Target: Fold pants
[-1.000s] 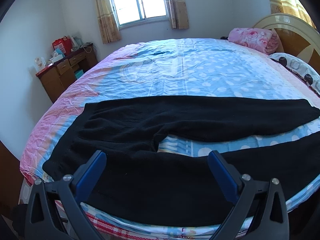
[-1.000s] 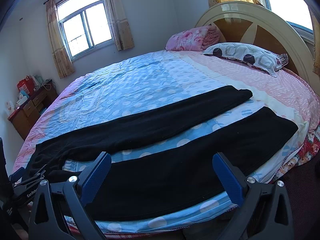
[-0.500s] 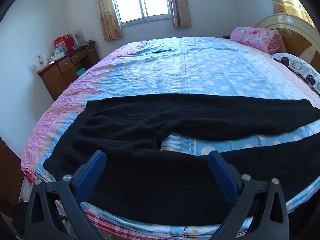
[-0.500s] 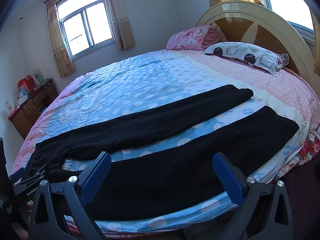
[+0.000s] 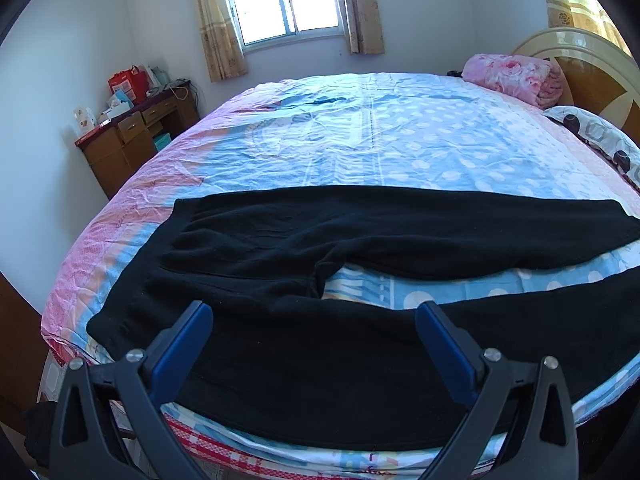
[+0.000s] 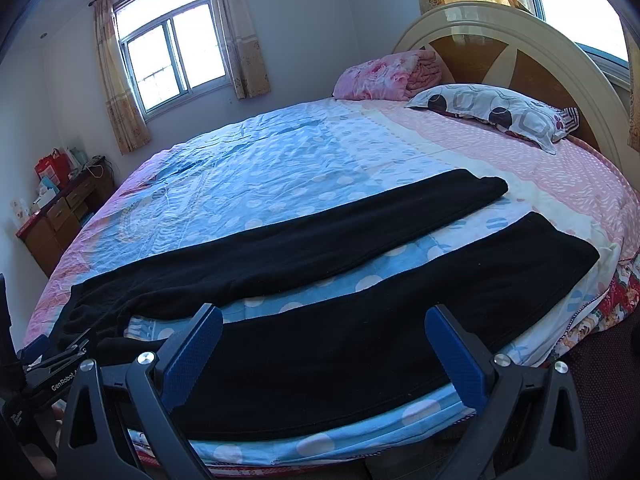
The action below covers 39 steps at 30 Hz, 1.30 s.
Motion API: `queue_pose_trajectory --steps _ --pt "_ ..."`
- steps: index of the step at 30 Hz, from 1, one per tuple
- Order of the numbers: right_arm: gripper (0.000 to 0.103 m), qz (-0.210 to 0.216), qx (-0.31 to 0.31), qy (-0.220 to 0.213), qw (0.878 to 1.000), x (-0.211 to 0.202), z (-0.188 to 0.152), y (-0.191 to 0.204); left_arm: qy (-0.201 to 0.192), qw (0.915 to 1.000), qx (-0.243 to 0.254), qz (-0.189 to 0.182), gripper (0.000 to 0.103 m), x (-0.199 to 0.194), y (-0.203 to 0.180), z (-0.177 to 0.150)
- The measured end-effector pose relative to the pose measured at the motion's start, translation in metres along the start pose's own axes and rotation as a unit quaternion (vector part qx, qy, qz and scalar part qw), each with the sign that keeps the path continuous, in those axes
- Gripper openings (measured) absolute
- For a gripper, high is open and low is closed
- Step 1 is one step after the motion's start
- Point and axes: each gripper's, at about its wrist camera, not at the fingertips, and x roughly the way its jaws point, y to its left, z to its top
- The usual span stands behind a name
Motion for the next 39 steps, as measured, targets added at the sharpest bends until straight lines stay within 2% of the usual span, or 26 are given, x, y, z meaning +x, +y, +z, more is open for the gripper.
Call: queue_pose_trajectory --steps 21,27,32,39 --pt "0.102 -0.013 -0.007 0.008 1.0 0.006 -0.003 -0.001 0.003 1.0 0.001 -0.006 0.103 -0.001 -0.004 0.002" --pt "0.102 -0.028 -0.005 0.007 1.0 0.006 -0.002 -0.004 -0.004 0.9999 0.01 -0.008 0.103 -0.005 -0.008 0.003" --pt "0.102 -0.058 -0.022 0.011 0.998 0.01 -0.003 -0.003 -0.002 0.9999 0.006 -0.009 0.103 -0.004 -0.007 0.005" --pt "0.102 -0.061 -0.021 0.015 0.998 0.012 -0.003 -0.005 -0.003 0.9999 0.006 -0.01 0.103 -0.004 -0.006 0.004"
